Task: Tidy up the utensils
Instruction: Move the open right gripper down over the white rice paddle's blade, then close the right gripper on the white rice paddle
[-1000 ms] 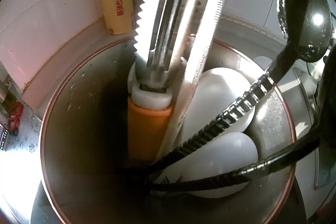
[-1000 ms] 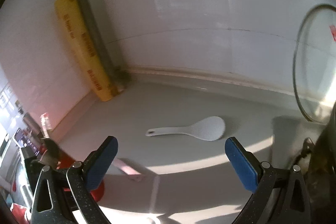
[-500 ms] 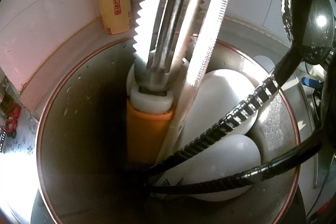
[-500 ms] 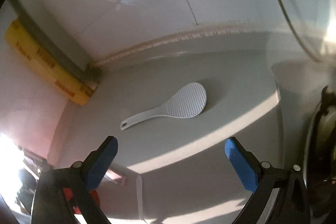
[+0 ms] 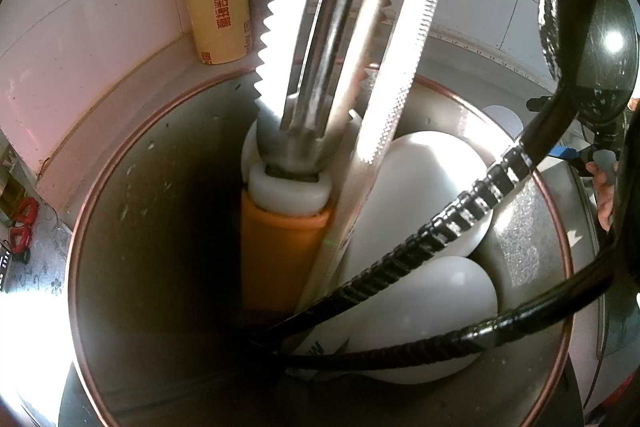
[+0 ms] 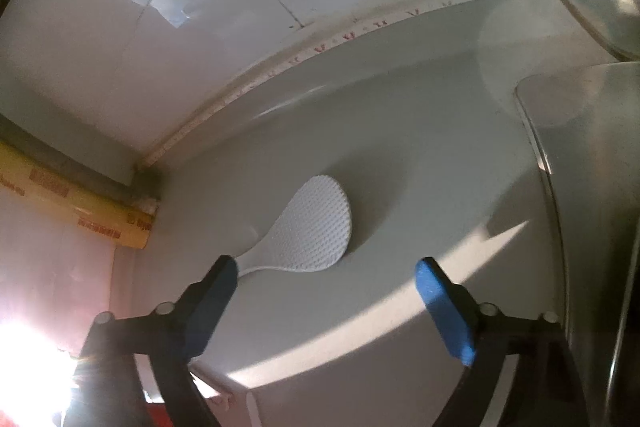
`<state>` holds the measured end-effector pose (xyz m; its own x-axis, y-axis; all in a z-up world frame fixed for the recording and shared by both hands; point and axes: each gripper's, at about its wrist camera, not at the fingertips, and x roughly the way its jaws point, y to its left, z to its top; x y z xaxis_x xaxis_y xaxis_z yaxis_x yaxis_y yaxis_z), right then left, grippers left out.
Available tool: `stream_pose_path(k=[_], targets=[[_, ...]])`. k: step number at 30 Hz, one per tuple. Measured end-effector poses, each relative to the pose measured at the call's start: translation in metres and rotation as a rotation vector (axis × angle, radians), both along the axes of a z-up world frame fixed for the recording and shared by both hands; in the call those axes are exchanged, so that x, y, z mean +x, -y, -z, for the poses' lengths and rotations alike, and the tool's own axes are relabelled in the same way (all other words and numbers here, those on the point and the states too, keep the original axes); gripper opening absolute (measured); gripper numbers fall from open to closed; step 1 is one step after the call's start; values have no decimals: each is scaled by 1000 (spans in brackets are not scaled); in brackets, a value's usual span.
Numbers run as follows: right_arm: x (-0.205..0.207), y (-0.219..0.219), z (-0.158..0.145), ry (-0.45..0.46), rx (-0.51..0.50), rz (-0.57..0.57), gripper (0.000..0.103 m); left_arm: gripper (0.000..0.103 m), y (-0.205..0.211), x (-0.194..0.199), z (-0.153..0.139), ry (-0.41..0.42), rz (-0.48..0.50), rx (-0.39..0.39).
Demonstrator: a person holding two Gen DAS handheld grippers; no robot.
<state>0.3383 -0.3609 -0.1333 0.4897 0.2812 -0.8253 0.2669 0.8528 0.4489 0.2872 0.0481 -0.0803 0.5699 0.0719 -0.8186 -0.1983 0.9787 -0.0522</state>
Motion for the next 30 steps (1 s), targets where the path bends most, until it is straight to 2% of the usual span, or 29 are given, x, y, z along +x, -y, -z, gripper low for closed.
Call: stream_pose_path(k=[3, 5, 7, 9, 15, 30], targets=[[6, 7, 5, -4, 22, 2, 83, 90, 0, 0, 0, 0, 0, 0], [9, 8, 7, 0, 33, -2, 77, 90, -1, 0, 0, -1, 0, 0], [13, 8, 10, 1, 55, -10, 61, 90, -1, 2, 3, -2, -2, 0], [14, 12, 12, 2, 65, -8, 51, 90, -1, 1, 3, -3, -1, 0], [20, 17, 18, 14, 96, -2, 34, 90, -3, -2, 6, -18, -4, 1], [22, 25, 29, 47, 155, -4, 10, 90, -5, -5, 7, -20, -4, 1]])
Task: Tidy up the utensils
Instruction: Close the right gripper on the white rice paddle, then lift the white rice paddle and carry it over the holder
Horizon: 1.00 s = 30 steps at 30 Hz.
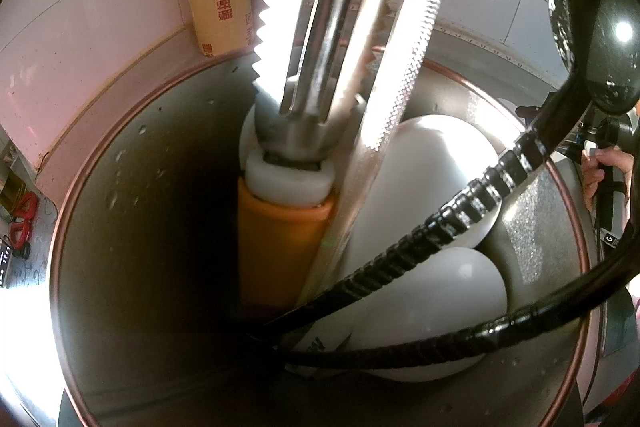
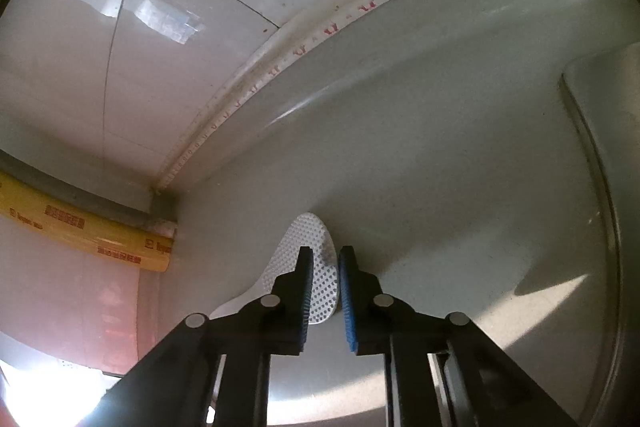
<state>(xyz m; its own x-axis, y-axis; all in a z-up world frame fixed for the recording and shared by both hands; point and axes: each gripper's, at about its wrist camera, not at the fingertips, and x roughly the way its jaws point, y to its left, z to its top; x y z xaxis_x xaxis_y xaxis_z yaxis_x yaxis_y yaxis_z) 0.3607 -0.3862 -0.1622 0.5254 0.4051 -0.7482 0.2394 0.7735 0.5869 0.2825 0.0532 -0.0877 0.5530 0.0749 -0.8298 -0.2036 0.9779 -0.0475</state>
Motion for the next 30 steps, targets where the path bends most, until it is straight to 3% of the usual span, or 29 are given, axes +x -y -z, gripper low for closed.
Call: stream_pose_path(k=[12, 30], targets=[[-4, -13, -17, 53, -67, -16, 7, 90, -1, 1, 0, -1, 3, 0], [-61, -71, -124, 325, -313, -135, 4, 90, 2, -5, 1, -4, -2, 2]])
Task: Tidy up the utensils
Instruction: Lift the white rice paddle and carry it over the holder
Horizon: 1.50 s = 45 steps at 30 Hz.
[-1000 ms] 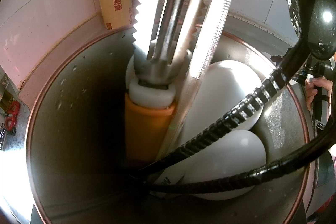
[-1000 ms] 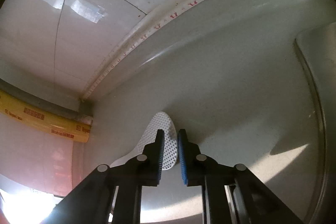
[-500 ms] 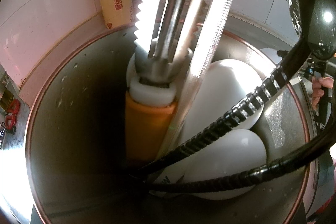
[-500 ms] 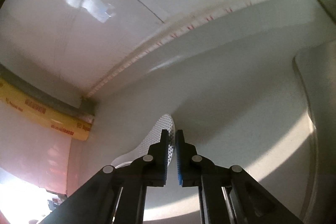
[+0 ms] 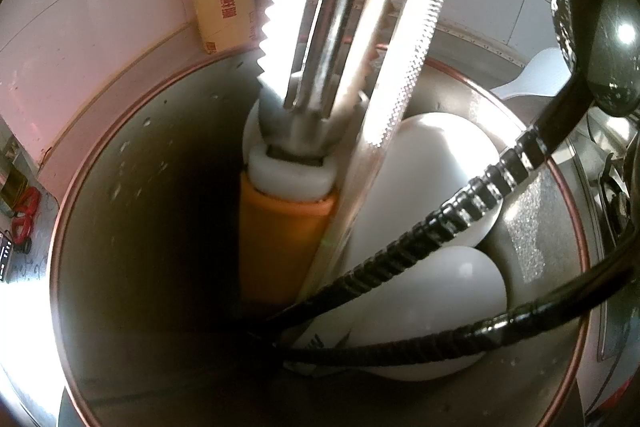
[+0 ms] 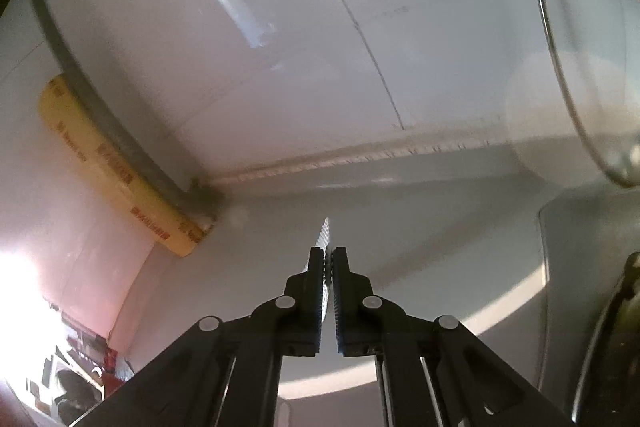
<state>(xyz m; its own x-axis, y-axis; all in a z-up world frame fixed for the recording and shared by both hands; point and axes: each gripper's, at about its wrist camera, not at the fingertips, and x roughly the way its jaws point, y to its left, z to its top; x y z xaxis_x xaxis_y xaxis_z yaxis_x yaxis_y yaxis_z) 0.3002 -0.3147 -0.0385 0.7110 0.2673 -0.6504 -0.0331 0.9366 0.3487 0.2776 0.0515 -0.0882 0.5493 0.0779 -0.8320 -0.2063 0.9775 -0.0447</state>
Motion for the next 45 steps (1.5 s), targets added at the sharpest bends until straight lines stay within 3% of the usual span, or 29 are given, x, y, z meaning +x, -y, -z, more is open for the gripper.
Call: stream_pose_path(k=[8, 18, 24, 35, 45], targets=[[-31, -25, -33, 65, -84, -71, 5, 90, -1, 0, 0, -1, 3, 0], [-58, -43, -61, 121, -114, -136, 5, 90, 0, -1, -1, -2, 3, 0], [-76, -64, -95, 212, -128, -205, 5, 90, 0, 0, -1, -1, 3, 0], [-117, -115, -177, 465, -128, -404, 4, 90, -2, -4, -5, -1, 8, -2], [-130, -158, -193, 524, -157, -537, 4, 90, -4, -5, -6, -3, 10, -3]])
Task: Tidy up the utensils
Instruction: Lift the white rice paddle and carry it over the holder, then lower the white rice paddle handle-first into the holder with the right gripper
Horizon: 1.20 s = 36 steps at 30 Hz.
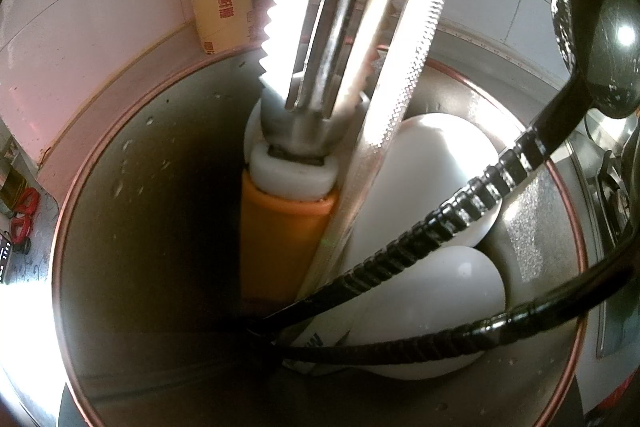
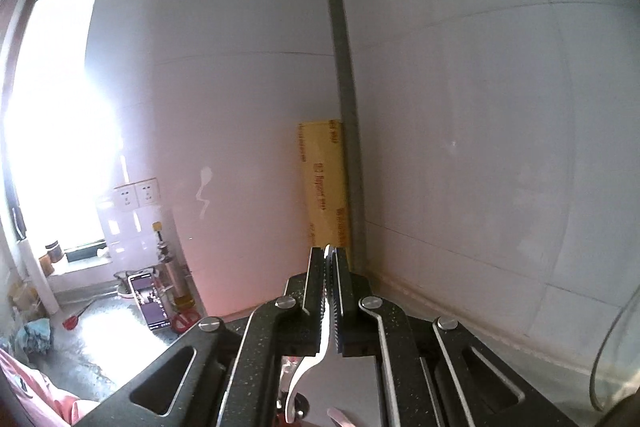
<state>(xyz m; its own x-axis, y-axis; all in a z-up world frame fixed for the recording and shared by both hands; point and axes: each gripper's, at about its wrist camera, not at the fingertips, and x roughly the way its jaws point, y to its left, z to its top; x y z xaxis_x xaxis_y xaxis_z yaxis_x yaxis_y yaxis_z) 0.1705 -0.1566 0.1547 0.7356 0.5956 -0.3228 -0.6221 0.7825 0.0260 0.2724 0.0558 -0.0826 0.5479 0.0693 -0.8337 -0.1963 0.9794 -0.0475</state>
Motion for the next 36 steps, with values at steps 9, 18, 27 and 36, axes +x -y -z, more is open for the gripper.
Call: stream_pose_path(k=[9, 18, 27, 36], targets=[[11, -30, 10, -14, -29, -50, 4, 90, 0, 1, 0, 0, -3, 0], [17, -61, 36, -65, -88, -86, 4, 90, -1, 2, 0, 1, -1, -1], [23, -68, 61, -139, -117, -94, 4, 90, -2, 4, 1, 0, 6, -2], [26, -71, 86, -212, -148, -103, 4, 90, 0, 4, 1, 1, 7, -1]])
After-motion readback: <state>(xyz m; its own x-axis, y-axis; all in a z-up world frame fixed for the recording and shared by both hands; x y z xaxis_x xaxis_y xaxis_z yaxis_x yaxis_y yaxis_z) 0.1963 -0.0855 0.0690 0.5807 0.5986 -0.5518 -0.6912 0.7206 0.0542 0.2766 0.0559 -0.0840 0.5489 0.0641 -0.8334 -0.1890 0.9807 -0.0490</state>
